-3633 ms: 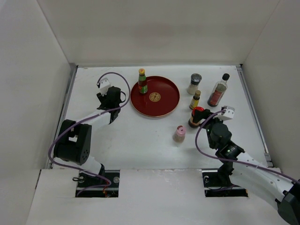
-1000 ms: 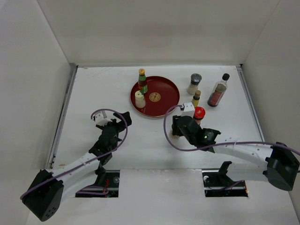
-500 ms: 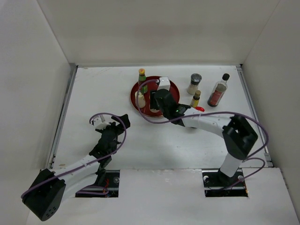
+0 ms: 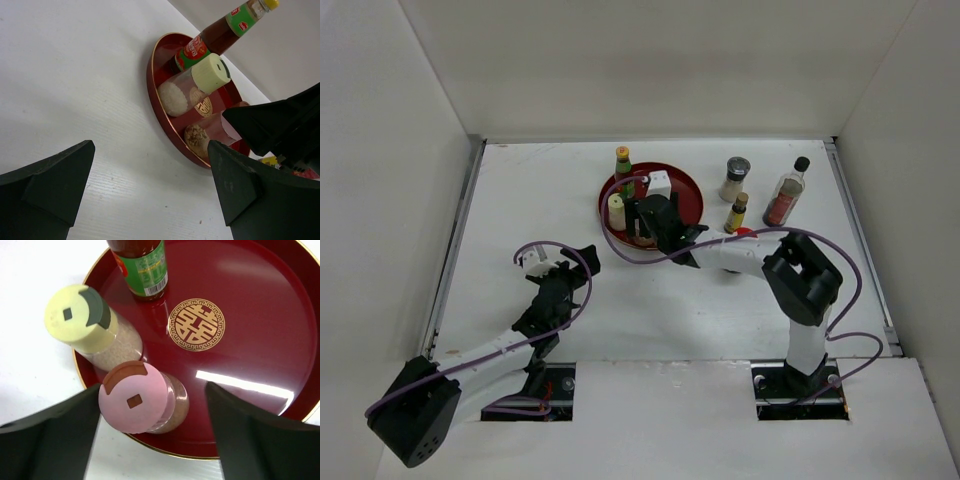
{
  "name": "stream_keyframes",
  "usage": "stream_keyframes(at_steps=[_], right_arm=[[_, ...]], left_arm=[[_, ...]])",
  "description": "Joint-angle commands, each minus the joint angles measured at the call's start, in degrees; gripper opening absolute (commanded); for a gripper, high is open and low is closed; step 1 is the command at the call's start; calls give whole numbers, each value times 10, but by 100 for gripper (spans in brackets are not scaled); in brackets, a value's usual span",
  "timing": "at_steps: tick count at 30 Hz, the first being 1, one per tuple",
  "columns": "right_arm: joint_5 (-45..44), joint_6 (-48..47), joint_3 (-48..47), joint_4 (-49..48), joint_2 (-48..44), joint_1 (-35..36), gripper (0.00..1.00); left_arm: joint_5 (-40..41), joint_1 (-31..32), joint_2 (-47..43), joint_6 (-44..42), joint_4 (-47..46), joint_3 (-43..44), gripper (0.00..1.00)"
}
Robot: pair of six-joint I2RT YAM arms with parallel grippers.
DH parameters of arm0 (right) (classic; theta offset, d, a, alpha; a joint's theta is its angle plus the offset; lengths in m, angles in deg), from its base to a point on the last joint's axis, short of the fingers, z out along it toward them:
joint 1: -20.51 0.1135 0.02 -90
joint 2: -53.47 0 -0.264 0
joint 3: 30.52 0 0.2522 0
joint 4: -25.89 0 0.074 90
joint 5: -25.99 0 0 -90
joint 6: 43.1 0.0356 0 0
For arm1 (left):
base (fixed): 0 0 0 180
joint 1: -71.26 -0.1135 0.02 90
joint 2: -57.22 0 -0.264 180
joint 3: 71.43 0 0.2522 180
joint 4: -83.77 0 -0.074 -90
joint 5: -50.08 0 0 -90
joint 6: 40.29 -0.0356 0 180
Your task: Organize the condiment bottles
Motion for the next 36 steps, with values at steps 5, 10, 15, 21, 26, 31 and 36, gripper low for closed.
stream_keyframes(at_steps=[5, 10, 15, 21, 26, 31, 36], right_arm=[[-5, 3, 23, -13, -98, 5, 100], [-37, 6, 114, 19, -242, 0, 100], [-169, 55, 244, 110, -407, -32, 100], [-152, 137, 302, 255, -474, -76, 100], [-123, 124, 297, 243, -432, -89, 100], [-124, 111, 296, 193, -393, -116, 100], [-131, 102, 287, 170, -355, -132, 100]], left_arm=[[6, 4, -2, 2, -33, 4, 100], [0, 5, -8, 1, -33, 5, 100], [0, 8, 10, 1, -33, 11, 100], [-1, 12, 22, 0, -33, 15, 100], [-1, 15, 30, 0, -33, 19, 100], [-9, 15, 27, 0, -33, 19, 100], [-10, 17, 23, 0, -33, 19, 100]])
